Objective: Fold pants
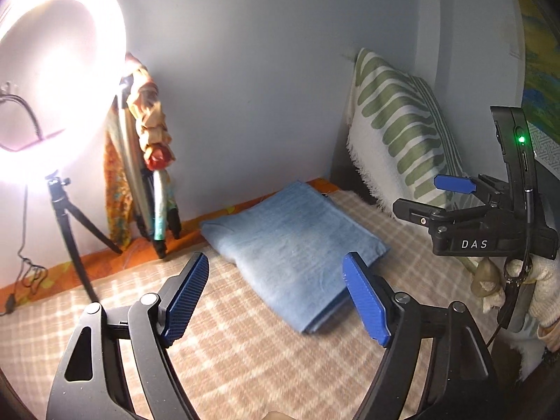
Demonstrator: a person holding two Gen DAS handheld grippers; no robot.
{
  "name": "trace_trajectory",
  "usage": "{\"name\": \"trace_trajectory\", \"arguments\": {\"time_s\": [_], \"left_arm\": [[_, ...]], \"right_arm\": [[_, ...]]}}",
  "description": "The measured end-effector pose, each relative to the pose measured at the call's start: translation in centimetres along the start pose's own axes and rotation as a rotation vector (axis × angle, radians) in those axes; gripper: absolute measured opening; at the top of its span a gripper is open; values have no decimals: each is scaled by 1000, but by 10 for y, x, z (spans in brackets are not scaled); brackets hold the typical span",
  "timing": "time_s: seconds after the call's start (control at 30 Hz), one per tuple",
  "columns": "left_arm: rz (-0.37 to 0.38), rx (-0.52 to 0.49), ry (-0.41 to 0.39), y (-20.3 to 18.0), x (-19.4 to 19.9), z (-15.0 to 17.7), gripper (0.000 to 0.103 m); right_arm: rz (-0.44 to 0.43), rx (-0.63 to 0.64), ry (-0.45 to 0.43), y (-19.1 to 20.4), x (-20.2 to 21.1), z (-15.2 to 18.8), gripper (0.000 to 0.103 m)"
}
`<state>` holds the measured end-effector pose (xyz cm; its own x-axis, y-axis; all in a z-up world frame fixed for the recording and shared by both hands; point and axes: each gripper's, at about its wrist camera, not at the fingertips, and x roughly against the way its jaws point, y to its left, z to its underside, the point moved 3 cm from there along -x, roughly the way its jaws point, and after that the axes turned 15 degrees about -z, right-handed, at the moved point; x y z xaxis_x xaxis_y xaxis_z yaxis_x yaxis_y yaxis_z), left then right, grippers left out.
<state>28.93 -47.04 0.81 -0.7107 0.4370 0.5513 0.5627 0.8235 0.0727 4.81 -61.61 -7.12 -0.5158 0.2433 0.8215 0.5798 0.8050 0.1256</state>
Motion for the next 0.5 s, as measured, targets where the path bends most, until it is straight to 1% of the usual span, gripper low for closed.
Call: {"name": "trace_trajectory", "arguments": {"time_s": [0.1, 0.3, 0.4, 0.5], "left_arm": [[-8, -6, -5, 3, 17, 7, 79], [-19, -19, -44, 15, 61, 25, 80], [-23, -27, -60, 23, 82, 38, 81], [-17, -22, -61, 30, 95, 49, 81]], "right_arm": [[1, -6, -11, 15, 16, 7, 103], [16, -31, -31, 45, 48, 27, 103], [22, -48, -39, 57, 58, 39, 103], [23, -67, -32, 72, 65, 54, 103]]}}
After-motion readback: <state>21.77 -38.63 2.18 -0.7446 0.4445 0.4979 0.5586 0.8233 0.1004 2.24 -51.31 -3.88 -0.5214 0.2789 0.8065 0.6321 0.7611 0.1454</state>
